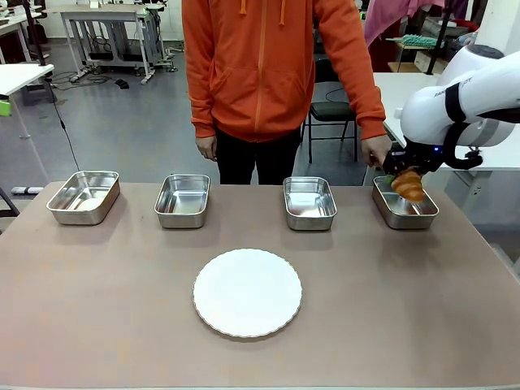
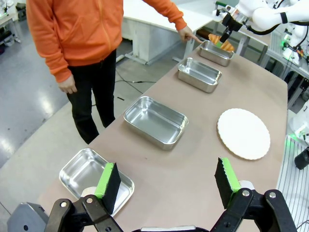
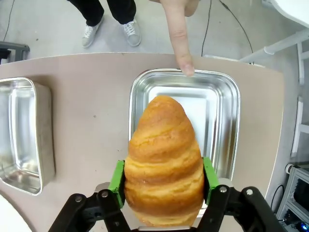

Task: Place the bread in the container.
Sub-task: Place the Butter Roll into the Airtight Container indicated by the human.

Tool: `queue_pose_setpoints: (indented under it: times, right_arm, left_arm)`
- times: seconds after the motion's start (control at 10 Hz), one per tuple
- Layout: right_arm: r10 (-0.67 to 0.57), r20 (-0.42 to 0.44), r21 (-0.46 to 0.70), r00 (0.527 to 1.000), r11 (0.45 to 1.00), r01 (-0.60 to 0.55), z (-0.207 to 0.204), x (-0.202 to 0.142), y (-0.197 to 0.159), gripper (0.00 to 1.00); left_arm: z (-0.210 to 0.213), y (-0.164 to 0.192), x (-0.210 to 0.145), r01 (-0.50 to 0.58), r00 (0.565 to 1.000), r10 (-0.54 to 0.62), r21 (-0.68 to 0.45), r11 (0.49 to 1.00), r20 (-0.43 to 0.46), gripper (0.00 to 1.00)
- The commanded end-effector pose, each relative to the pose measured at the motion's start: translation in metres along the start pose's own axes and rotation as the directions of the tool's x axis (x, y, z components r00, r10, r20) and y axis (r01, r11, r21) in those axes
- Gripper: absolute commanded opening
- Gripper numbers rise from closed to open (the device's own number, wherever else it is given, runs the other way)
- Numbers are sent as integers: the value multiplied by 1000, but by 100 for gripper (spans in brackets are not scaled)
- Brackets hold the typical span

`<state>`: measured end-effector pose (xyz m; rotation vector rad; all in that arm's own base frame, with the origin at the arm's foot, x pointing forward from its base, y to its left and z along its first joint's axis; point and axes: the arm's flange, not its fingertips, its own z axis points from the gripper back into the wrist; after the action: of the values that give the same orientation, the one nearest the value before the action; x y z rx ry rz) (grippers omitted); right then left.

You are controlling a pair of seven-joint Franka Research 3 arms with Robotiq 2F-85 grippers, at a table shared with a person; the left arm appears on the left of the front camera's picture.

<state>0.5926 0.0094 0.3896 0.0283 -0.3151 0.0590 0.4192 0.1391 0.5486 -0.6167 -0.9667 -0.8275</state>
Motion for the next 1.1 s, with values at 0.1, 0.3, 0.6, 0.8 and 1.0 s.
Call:
queue_pose_setpoints:
  times: [0.1,0.3,0.6,0.8,1.0]
  right_arm:
    - [14,33,24,999,1000,-15,0,1,-12,100]
    - [23,37,-5,999,1000,-23,1,-1,-14,100]
    - [-14,39,8,999,1000,14,1,1,-13,100]
    - [-5,19,-1,1000,1000,5,1,2,-8,100]
    - [-5,19,-1,1000,1000,5,1,2,-8,100]
  left_arm:
    - [0,-2,1,12,1000,-12,-5,1000,8,100]
    - [0,-2,1,12,1000,-12,-5,1000,8,100]
    - [0,-2,1,12,1000,-12,-5,1000,8,100]
    - [0,-2,1,12,1000,-12,-5,1000,8,100]
    - [0,-2,1,12,1000,-12,-5,1000,8,100]
